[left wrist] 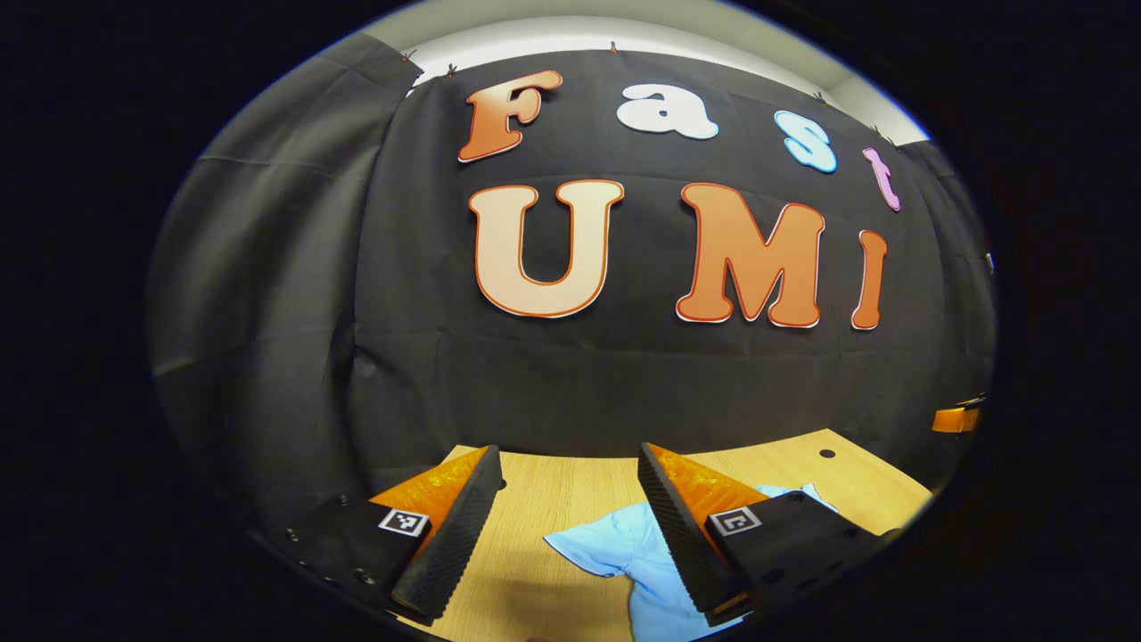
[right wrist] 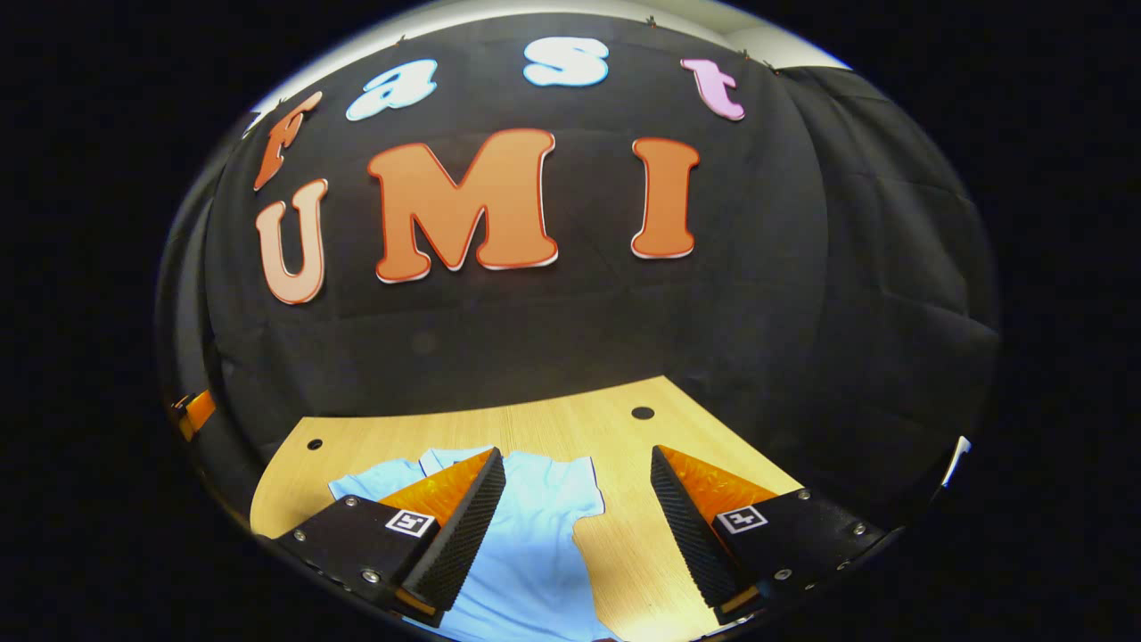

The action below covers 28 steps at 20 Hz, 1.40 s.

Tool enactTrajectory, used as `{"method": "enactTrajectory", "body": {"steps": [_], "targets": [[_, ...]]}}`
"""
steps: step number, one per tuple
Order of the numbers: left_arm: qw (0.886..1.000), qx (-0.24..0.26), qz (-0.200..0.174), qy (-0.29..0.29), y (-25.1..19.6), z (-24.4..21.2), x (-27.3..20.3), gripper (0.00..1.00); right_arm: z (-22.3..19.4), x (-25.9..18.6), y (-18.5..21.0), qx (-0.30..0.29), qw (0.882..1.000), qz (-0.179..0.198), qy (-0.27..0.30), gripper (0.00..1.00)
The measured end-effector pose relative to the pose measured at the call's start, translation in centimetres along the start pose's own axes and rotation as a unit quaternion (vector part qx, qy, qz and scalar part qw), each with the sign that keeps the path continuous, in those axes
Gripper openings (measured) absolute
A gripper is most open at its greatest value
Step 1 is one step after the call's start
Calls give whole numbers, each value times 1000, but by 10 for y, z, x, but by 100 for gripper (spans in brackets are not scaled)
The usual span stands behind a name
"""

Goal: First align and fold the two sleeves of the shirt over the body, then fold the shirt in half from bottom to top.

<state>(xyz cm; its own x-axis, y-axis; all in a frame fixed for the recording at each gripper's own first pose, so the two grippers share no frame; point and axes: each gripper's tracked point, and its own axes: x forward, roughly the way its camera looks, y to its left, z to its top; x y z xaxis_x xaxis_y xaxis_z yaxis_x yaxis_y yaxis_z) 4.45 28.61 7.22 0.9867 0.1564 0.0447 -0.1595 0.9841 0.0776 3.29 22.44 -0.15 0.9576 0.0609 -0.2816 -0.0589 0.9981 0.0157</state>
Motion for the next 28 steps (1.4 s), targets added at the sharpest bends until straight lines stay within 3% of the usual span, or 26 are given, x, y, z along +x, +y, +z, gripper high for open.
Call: {"method": "enactTrajectory", "body": {"steps": [6,11,14,19,24,28], "targets": [[999,31,22,0,5,0,36,98,-34,113,-10,-87,986,1,144,99],[999,32,38,19,12,-14,59,98,-89,195,-3,-121,954,22,272,99],[997,44,53,29,22,-20,68,96,-126,229,-14,-126,933,8,338,99],[996,44,64,47,26,-34,80,97,-169,250,-27,-113,905,-5,411,99],[996,41,65,52,22,-39,86,100,-185,255,-31,-84,890,-10,449,99],[995,26,67,63,22,-50,87,99,-196,260,-27,-81,884,-8,460,99]]}}
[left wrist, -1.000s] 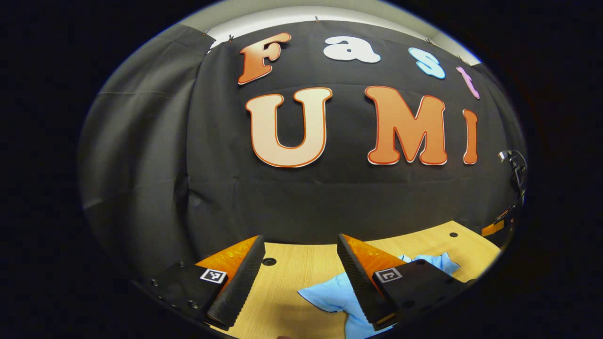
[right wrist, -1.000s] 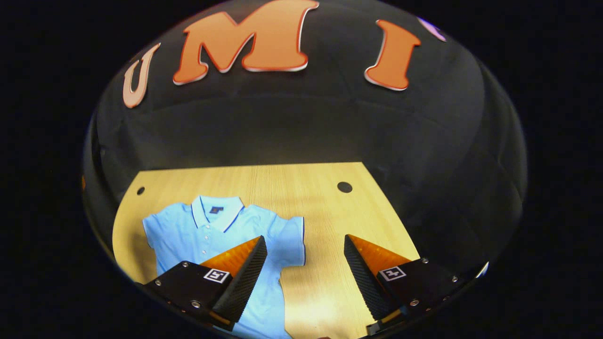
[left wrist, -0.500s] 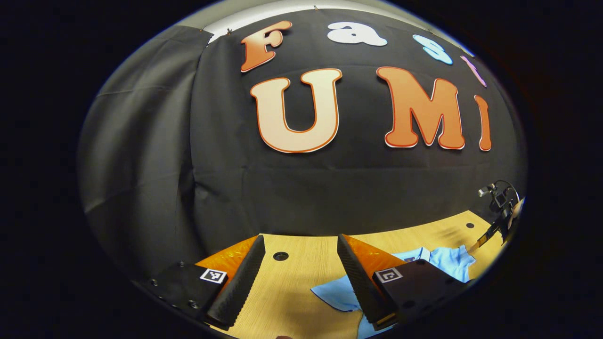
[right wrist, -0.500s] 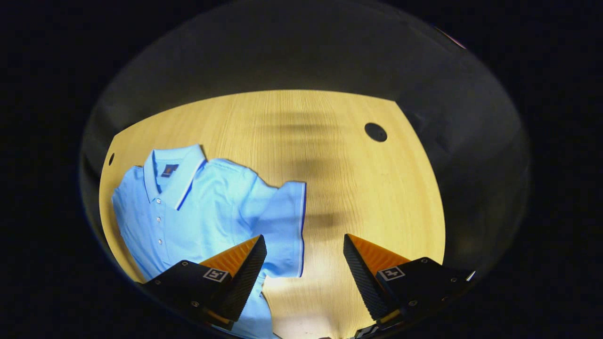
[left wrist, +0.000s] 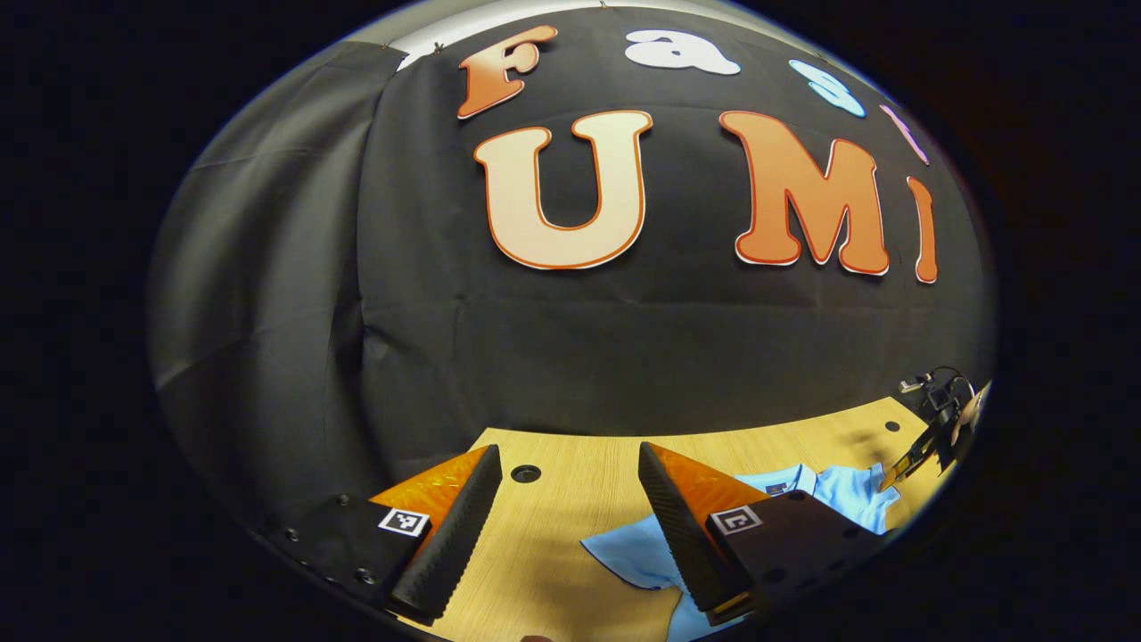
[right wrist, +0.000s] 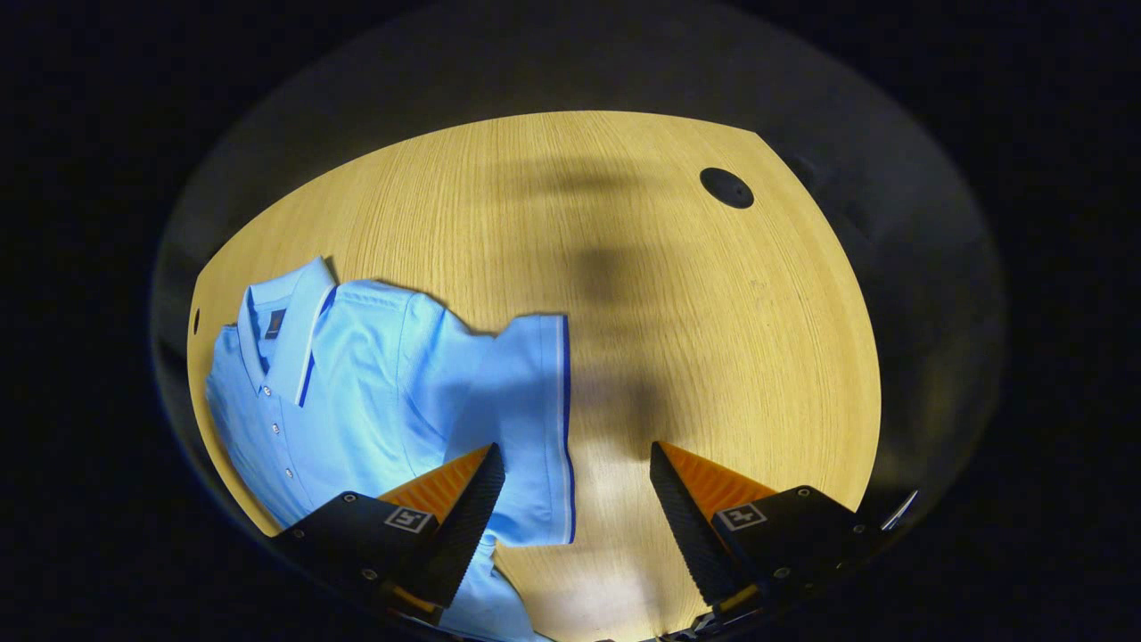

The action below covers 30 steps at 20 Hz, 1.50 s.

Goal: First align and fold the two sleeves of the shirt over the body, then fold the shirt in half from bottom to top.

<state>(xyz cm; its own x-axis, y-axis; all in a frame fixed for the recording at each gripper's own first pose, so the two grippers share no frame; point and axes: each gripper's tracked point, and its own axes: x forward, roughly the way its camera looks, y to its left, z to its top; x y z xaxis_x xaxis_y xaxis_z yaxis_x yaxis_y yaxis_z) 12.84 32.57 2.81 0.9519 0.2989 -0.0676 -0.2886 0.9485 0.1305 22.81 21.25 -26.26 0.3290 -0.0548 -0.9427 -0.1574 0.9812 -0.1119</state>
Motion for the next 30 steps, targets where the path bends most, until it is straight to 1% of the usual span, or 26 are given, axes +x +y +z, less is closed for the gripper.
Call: {"method": "enactTrajectory", "body": {"steps": [4,6,7,9,10,12,13,15,16,18,21,24,27,30], "targets": [[1000,-5,6,5,4,-3,-2,99,-3,3,6,2,1000,5,11,99],[1000,-4,10,3,5,-4,-2,99,-4,4,12,9,1000,17,18,97],[1000,-5,10,4,4,-4,-3,99,-5,3,14,14,999,21,25,90],[1000,-10,8,5,3,-4,-5,99,-5,4,15,15,999,22,22,80],[1000,-13,8,6,3,-5,-6,99,-4,4,16,11,999,23,20,63],[1000,-17,10,9,4,-7,-7,99,-2,3,15,8,1000,26,14,44],[1000,-18,11,11,6,-7,-8,98,-1,3,17,8,999,29,12,24],[1000,-18,16,12,10,-9,-14,99,-2,2,20,5,1000,29,10,5],[1000,-16,18,11,12,-8,-16,98,-2,-1,22,3,1000,27,6,4],[1000,-13,22,6,19,-3,-22,99,5,-12,29,-8,999,35,-15,2],[1000,-19,25,3,27,-2,-29,98,8,-39,46,3,998,61,-31,1],[999,-26,24,4,34,-6,-39,100,10,-65,65,-12,995,79,-51,1],[999,-22,30,-3,49,-3,-51,98,8,-92,91,-31,993,97,-65,0],[999,-15,39,-12,67,1,-64,99,1,-111,130,-56,989,120,-74,1]]}}
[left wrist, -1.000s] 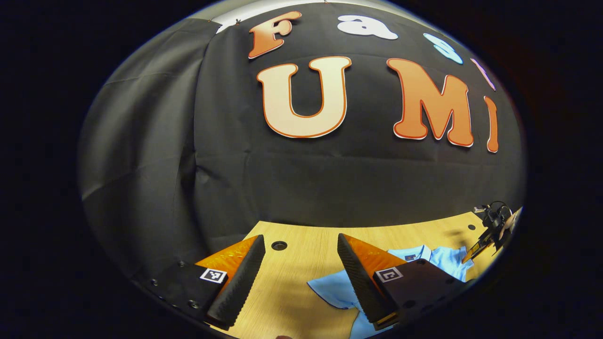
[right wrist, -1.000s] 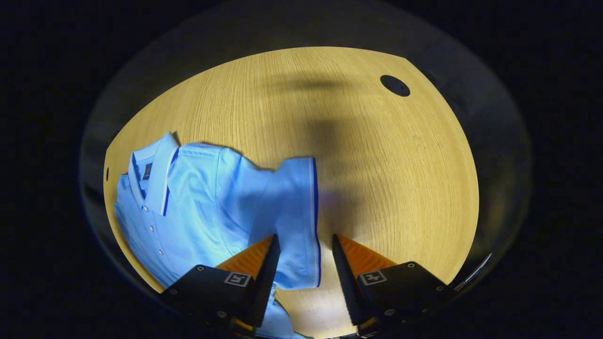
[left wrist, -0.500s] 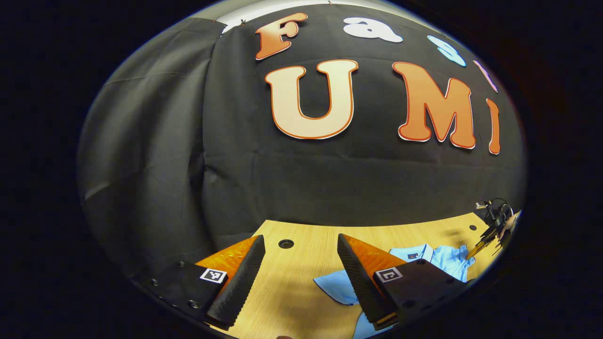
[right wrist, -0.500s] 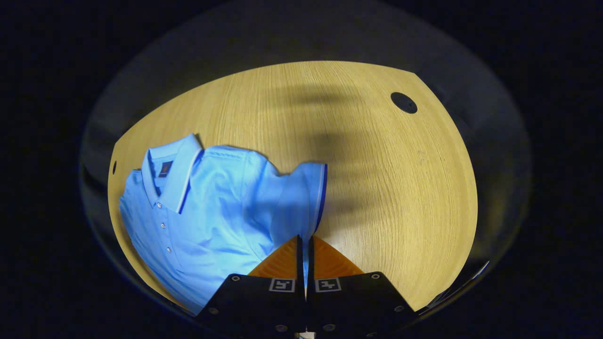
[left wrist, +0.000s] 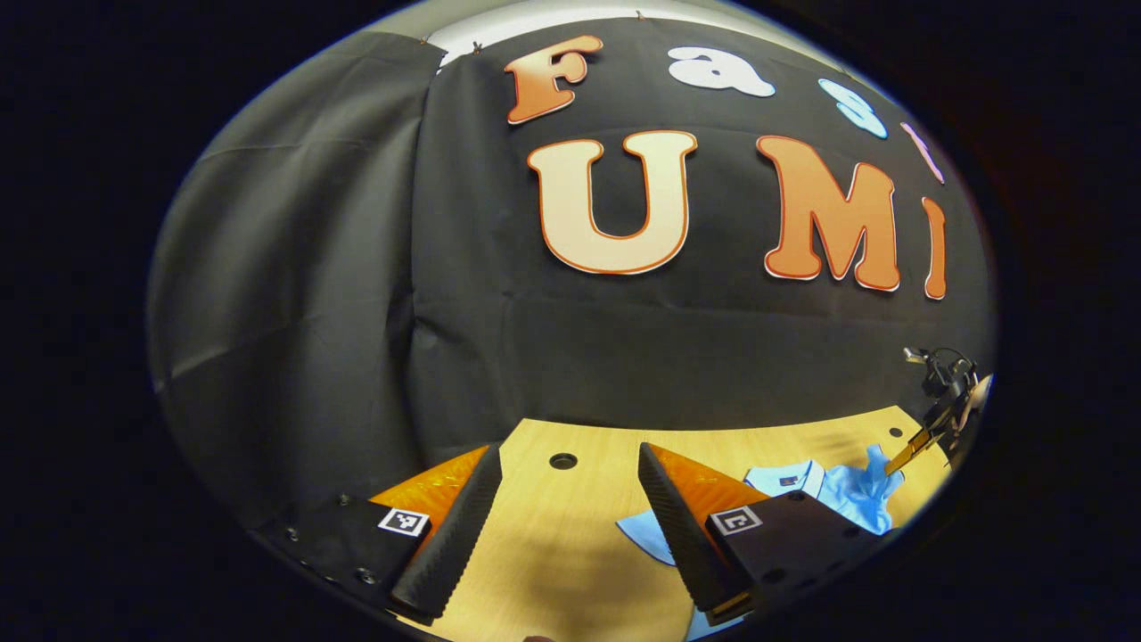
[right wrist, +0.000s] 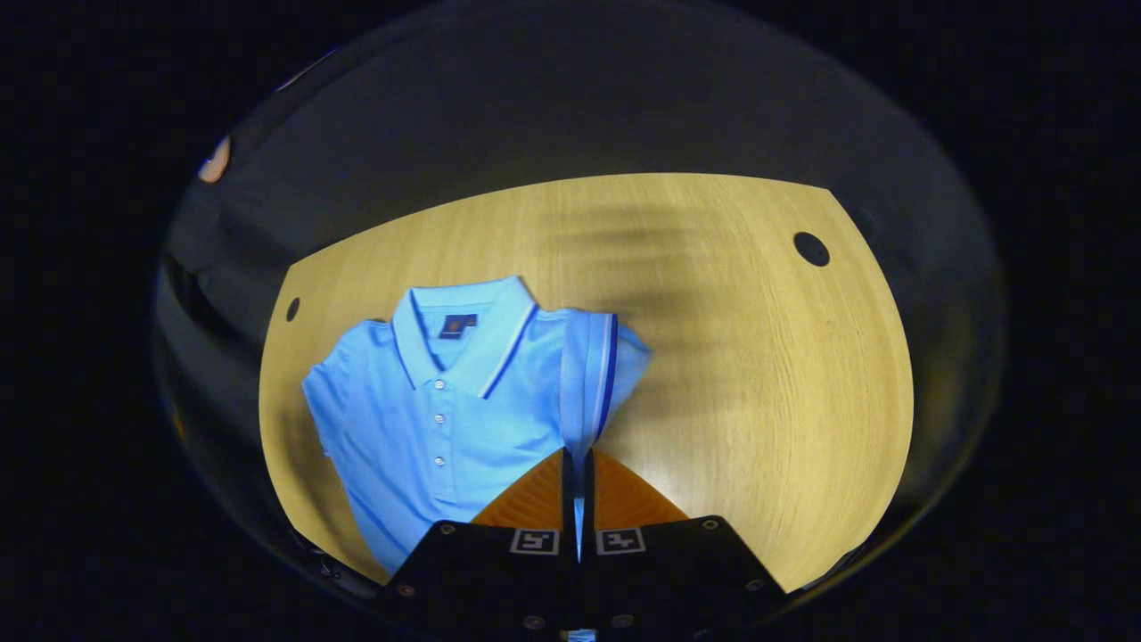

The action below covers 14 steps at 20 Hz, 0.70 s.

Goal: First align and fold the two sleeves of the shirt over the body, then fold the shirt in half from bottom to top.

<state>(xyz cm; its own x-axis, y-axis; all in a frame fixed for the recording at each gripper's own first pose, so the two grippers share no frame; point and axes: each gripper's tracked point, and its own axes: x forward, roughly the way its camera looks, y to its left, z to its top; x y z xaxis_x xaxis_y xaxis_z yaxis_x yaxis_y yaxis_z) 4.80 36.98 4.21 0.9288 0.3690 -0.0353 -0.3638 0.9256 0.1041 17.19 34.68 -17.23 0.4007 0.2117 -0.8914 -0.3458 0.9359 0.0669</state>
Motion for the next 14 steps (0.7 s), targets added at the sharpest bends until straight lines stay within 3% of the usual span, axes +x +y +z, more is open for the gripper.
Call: {"method": "enactTrajectory", "body": {"steps": [6,14], "targets": [[1000,-7,16,-1,34,-2,-18,98,-3,-4,85,-49,998,40,0,0],[999,-15,40,19,67,-21,-30,98,-26,26,150,-97,993,57,28,1]]}}
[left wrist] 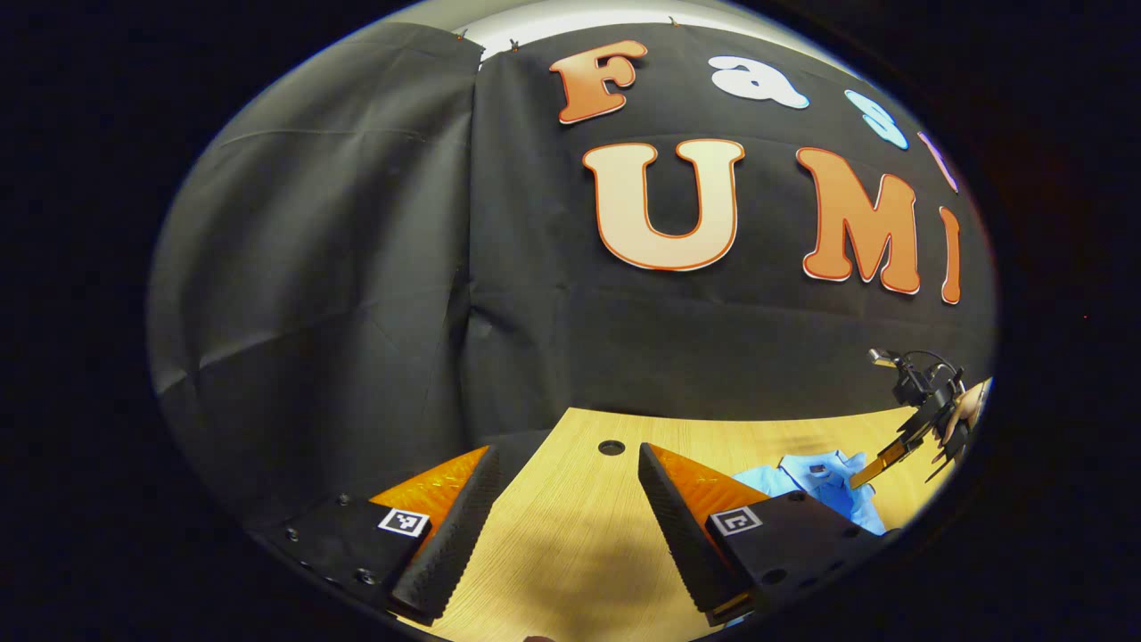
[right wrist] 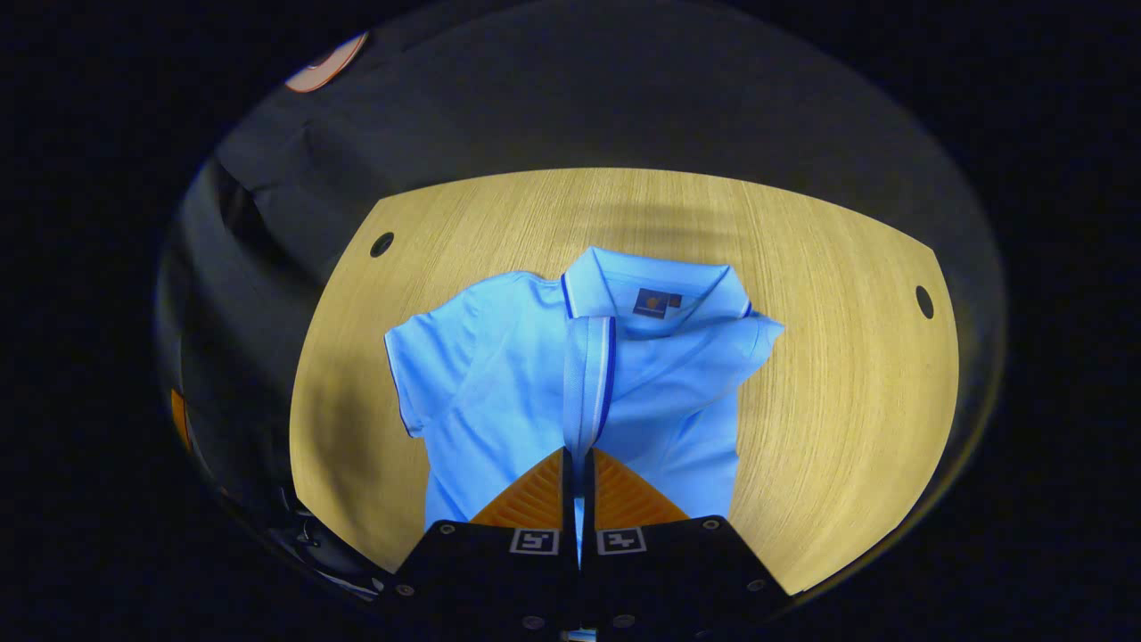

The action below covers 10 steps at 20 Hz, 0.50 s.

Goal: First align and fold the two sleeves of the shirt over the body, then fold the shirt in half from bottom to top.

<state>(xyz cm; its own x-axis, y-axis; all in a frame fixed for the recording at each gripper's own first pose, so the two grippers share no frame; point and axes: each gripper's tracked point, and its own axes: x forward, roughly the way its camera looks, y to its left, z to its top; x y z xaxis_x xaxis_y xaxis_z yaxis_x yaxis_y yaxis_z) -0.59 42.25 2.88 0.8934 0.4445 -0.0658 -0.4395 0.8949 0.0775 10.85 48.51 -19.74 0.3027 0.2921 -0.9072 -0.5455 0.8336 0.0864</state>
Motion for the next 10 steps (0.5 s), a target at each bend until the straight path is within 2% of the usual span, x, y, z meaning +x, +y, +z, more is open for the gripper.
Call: {"method": "enactTrajectory", "body": {"steps": [4,6,10], "targets": [[1000,0,-6,12,-3,-11,8,98,-2,14,16,6,1000,5,1,2],[1000,4,-11,15,-9,-14,9,99,-3,17,26,2,1000,20,-1,5],[999,14,-26,14,-35,-8,20,98,0,9,50,14,998,66,-10,25]]}}
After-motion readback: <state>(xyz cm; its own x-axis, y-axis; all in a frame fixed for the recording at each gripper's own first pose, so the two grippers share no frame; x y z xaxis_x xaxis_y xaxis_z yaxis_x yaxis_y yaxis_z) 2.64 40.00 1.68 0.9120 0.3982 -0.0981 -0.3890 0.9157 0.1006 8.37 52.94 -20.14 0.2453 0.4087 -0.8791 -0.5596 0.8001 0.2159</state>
